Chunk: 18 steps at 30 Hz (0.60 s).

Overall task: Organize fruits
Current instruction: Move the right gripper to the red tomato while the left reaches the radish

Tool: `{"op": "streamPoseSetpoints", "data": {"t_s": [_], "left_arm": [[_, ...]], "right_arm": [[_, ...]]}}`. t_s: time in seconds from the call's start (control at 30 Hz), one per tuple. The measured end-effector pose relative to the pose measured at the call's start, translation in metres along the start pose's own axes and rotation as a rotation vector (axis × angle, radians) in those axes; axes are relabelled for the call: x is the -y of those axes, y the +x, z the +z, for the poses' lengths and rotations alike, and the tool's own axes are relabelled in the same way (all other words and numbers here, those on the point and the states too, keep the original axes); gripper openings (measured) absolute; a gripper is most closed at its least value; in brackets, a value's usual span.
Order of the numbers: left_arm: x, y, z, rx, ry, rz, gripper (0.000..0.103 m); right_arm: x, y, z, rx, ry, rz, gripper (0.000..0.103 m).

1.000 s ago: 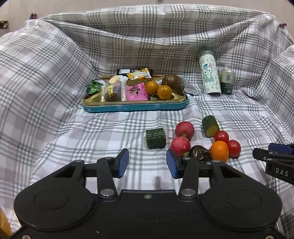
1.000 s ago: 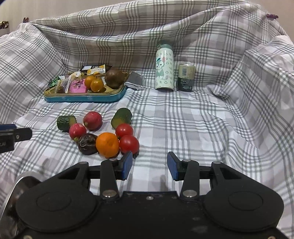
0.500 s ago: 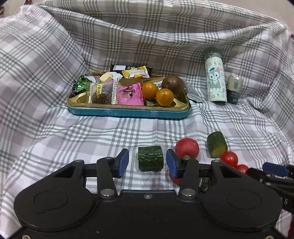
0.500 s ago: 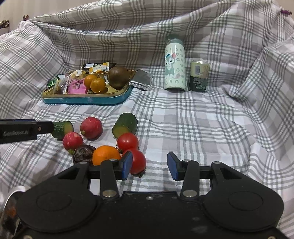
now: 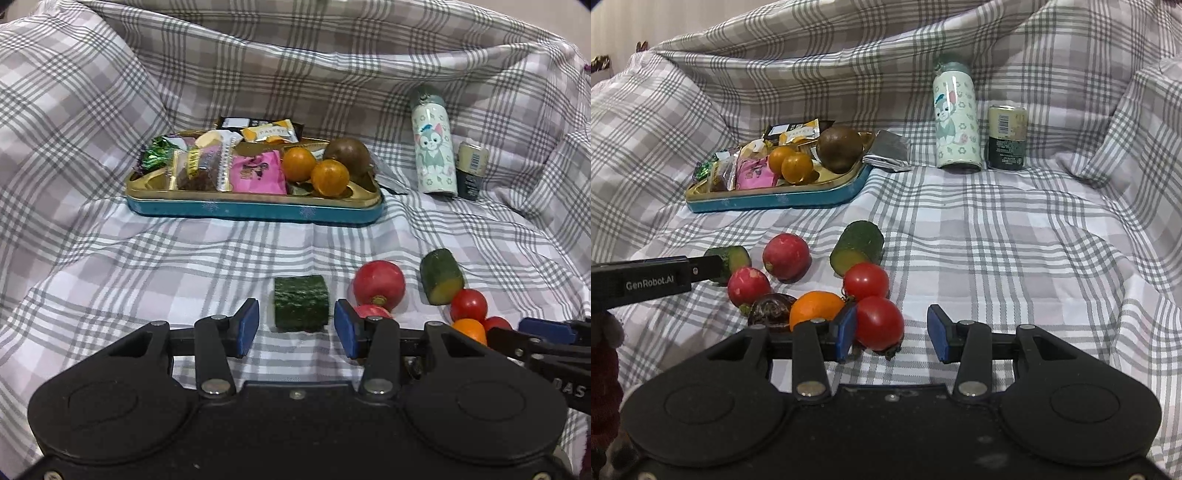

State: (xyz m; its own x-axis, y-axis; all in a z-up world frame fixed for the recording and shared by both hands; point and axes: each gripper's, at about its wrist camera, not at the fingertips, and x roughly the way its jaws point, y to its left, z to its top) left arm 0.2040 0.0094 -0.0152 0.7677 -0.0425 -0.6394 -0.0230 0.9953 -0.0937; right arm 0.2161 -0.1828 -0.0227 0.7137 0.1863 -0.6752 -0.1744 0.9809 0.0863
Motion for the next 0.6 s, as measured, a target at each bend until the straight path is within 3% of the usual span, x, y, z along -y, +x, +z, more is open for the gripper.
{"op": "streamPoseSetpoints", "data": {"t_s": [0.33, 0.6], "left_arm": [[0.006, -0.005, -0.005, 0.023, 0.038, 0.008, 0.051], [0.011, -0.013, -0.007, 0.053, 0.055, -0.025, 0.051]], "right_arm": [[-0.006, 0.006, -0.001, 0.007, -0.028, -0.035, 0.045], [0.007, 0.008, 0.003, -0.044, 0.065, 0.026, 0.038]]}}
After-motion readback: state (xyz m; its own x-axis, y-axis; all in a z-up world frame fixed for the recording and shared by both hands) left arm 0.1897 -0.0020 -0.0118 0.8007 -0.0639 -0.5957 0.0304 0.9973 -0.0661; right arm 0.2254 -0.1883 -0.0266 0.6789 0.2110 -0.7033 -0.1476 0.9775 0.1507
